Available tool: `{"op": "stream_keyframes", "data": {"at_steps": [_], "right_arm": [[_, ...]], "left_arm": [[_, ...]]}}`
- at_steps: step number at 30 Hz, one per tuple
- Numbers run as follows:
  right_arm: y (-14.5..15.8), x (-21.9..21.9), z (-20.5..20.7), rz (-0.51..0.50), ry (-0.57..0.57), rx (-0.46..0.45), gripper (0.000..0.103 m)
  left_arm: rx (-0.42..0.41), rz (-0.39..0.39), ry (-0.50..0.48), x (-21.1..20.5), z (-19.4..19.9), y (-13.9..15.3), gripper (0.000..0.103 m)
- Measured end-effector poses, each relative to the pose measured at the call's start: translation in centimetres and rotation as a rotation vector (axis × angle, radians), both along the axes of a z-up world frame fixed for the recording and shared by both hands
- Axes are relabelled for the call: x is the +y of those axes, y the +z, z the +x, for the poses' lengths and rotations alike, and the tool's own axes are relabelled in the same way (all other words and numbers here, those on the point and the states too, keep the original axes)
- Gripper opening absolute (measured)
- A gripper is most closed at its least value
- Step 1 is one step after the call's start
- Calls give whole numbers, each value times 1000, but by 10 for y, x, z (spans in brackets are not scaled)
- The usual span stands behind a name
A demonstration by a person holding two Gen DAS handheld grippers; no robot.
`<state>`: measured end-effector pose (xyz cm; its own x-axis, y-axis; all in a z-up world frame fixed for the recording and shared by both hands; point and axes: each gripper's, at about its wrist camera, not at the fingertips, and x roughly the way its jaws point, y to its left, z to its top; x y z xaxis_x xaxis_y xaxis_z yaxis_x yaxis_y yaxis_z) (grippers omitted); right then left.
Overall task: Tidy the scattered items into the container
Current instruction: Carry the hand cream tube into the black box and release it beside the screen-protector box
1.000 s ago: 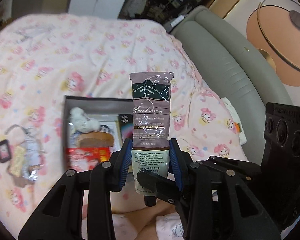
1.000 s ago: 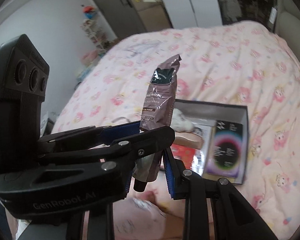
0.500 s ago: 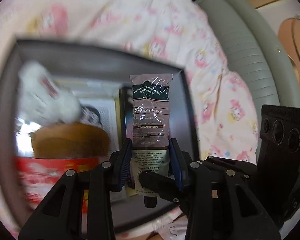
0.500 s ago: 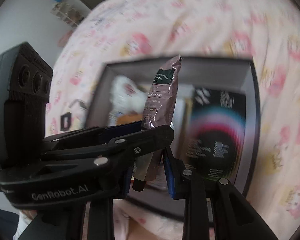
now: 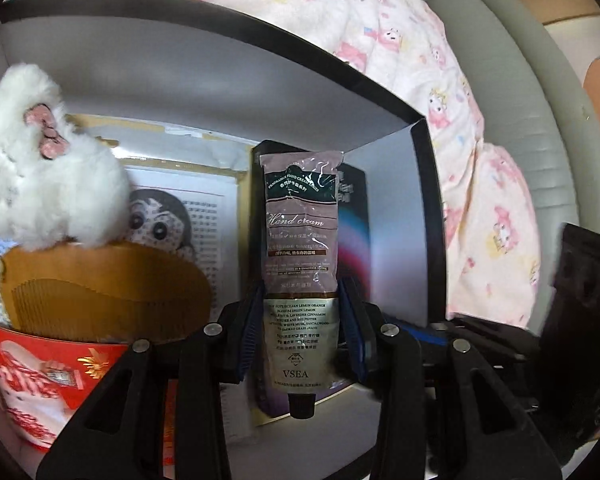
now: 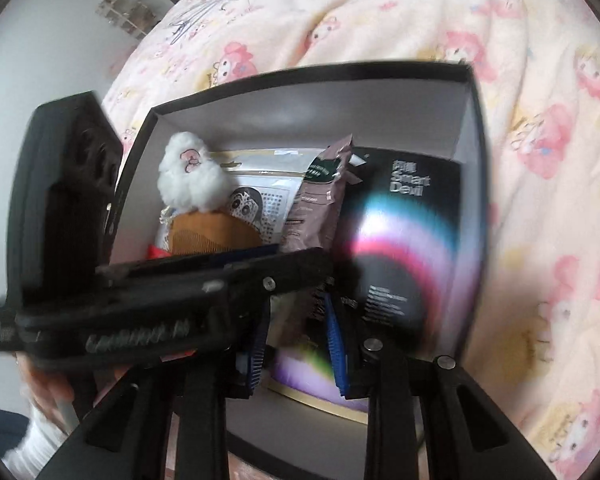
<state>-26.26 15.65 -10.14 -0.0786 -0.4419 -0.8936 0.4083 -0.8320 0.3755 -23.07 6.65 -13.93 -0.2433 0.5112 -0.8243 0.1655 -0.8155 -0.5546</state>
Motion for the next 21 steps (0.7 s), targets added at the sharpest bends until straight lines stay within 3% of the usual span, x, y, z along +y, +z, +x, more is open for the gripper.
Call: {"op": "stream_keyframes", "data": {"at_steps": [4,7,9,11,12,16,21], "right_arm": [[14,23,1,68,-99,112,24],[28,35,-4,19,-173,169,24],[31,38,-6,-34,-192,163,24],[25,35,-7,-60,-179,134,24],[20,33,-8,-54,-168,118,24],[4,23,-4,11,-128,79,24],[-8,15,5,68,-115,60,22]], "left_arm": [[-30,53,-57,3,6,-2,36],[17,118,-117,7,16,10,36],[48,52,-104,4,20,16,36],[56,-3,-70,-1,20,16,25],[49,-1,-60,-2,18,13,19],[35,-15,-73,13,13,2,14],[2,31,-123,27,15,-4,9]]}}
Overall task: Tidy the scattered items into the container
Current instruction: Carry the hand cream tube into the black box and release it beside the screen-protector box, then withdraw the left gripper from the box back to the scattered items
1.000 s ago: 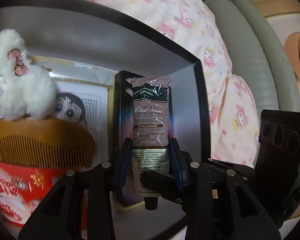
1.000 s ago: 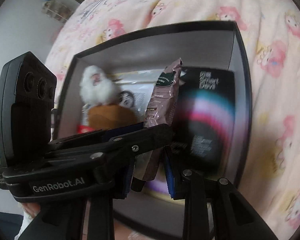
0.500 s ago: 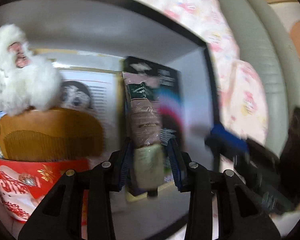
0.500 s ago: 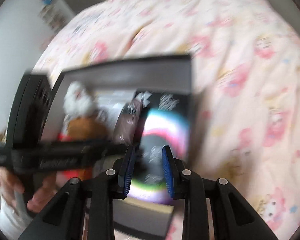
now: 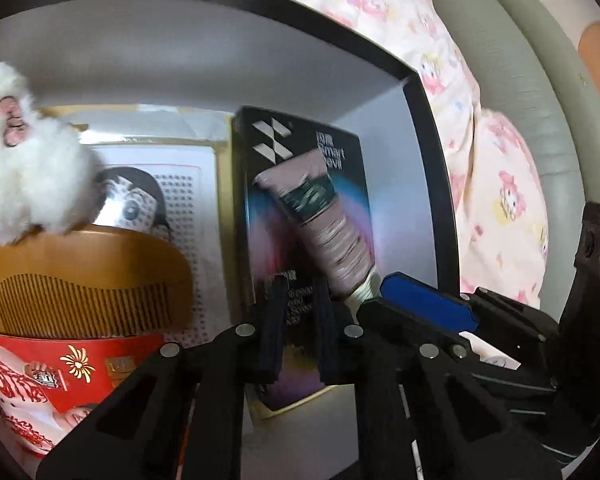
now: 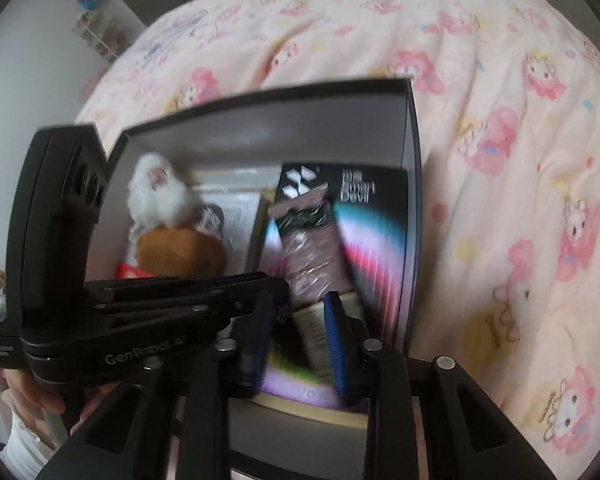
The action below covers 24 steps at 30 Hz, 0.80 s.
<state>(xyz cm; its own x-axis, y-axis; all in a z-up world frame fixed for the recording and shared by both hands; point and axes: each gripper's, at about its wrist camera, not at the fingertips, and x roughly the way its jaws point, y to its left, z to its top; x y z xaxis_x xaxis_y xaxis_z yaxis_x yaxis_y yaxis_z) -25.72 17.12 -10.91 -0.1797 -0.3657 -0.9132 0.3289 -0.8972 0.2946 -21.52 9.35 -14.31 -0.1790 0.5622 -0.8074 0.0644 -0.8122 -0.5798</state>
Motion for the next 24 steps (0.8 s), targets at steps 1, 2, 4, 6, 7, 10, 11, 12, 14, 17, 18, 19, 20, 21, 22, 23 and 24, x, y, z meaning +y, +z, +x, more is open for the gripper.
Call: {"op": "stream_keyframes", "data": {"at_steps": [1,2,4,6,7,10,11,12,14,17,18,19,20,21,22,23,24], "right_arm": [[-1,1,1,0,0,1,22],[0,2,1,-3,-1,3,21],[2,0,0,2,1,21,21],[5,-5,-3,17,14,48,21],[5,-8,-6,22,23,51,21],[1,-17,-16,66,36,48,21],[0,-18,-18,86,34,56,21],[0,-18,-18,93,33,58,21],[0,-14,-17,81,28,49,21],[1,-9,-10,62,38,30,21],[2,-7,-9,53,35,22,21],[3,-4,-7,43,27,16,20],[4,0,-7,39,17,17,20],[6,4,-6,46,7,25,20],[9,7,-7,60,-6,42,20],[12,10,-7,76,-20,64,20],[14,12,-9,87,-33,80,20]], "left_arm": [[2,17,1,-2,2,3,9],[10,21,16,-6,4,6,10],[27,2,67,-17,4,12,10],[26,-2,100,-24,-2,13,10],[20,1,109,-25,-6,12,10],[11,9,117,-18,-20,7,10],[8,8,117,-14,-25,5,10],[11,13,117,-11,-30,4,10],[3,30,100,-4,-39,2,10],[-32,60,26,-3,-48,1,10],[-26,62,-7,2,-47,3,10],[-29,75,-42,6,-45,4,10],[-28,91,-56,7,-44,6,10],[-19,92,-53,6,-43,7,10],[-5,66,-39,4,-43,9,10],[3,35,-25,1,-43,10,10],[-5,26,-16,0,-44,7,10]]}}
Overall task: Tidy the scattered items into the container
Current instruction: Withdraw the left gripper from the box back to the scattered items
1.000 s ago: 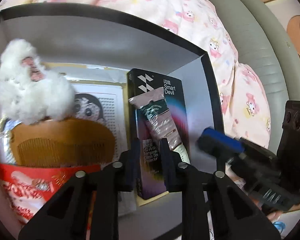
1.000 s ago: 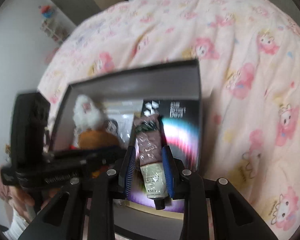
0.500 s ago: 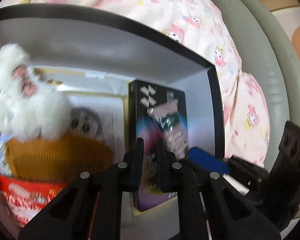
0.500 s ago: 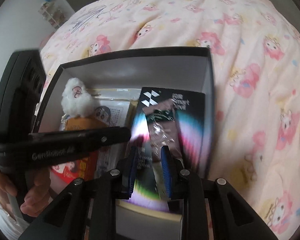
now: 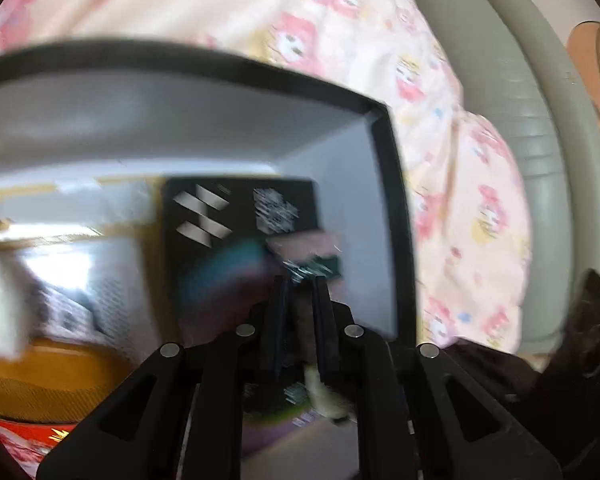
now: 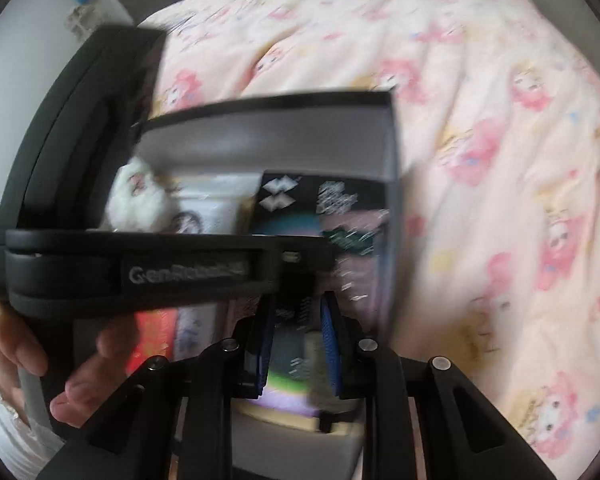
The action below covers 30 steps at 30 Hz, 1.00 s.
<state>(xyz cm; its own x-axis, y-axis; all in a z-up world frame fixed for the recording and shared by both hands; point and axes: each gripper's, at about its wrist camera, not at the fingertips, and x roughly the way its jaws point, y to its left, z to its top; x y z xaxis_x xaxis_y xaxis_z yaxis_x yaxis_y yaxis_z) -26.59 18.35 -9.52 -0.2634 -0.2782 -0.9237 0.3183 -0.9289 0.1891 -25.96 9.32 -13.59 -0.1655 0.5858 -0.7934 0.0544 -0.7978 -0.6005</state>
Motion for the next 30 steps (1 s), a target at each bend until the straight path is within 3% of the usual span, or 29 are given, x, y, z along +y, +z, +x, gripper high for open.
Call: {"op": "stream_keyframes", "data": {"at_steps": [8,12,16,19,23,25,30], "right_arm": [[-2,1,2,24,-2,3,20],[0,10,7,-39,-33,-25,20],[11,15,22,-94,-80,-6,20],[32,15,34,-116,-114,56,29],[61,14,52,-153,-166,126,45],[75,10,60,-154,-174,159,47],[111,-10,80,-182,-127,221,48]], "left_arm": [[-35,81,-18,-1,13,-5,10],[-41,93,-37,-4,30,-1,10],[50,44,-29,-13,69,27,11],[127,7,-4,18,47,52,19],[257,-68,23,-5,66,94,35],[319,-86,38,-18,81,116,42],[405,-125,81,-56,114,152,43]]}}
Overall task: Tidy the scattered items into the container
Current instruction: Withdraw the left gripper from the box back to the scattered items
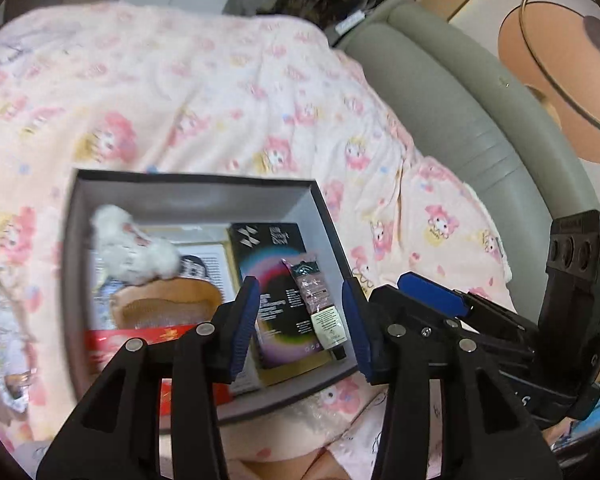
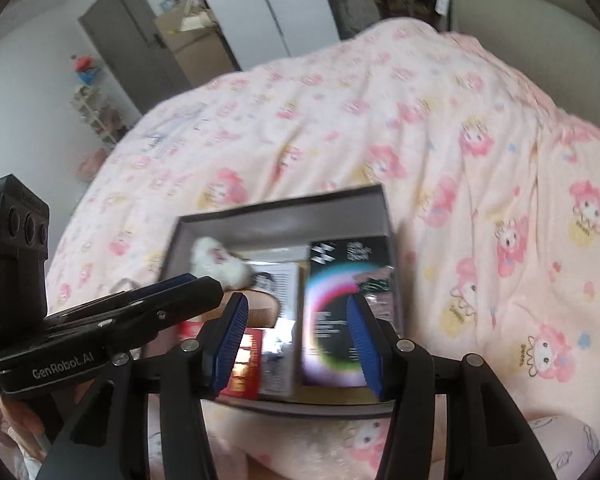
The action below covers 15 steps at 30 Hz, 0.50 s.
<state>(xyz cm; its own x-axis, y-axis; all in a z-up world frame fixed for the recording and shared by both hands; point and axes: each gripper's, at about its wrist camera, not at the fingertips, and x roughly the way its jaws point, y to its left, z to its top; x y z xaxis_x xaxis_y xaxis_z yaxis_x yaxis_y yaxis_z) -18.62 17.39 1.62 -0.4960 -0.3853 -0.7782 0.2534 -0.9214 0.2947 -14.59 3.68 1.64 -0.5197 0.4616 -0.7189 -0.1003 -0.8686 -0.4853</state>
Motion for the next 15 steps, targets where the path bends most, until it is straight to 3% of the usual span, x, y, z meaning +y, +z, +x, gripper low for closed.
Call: {"op": "stream_keyframes", "data": {"at_steps": [8,15], "right_arm": [[11,-69,18,7,135,45,48],[1,-162,36,-17,356,11,48]], "left_arm": [[34,-82,128,-58,44,13,43],[-9,-60,340,-154,88,-14,43]]}}
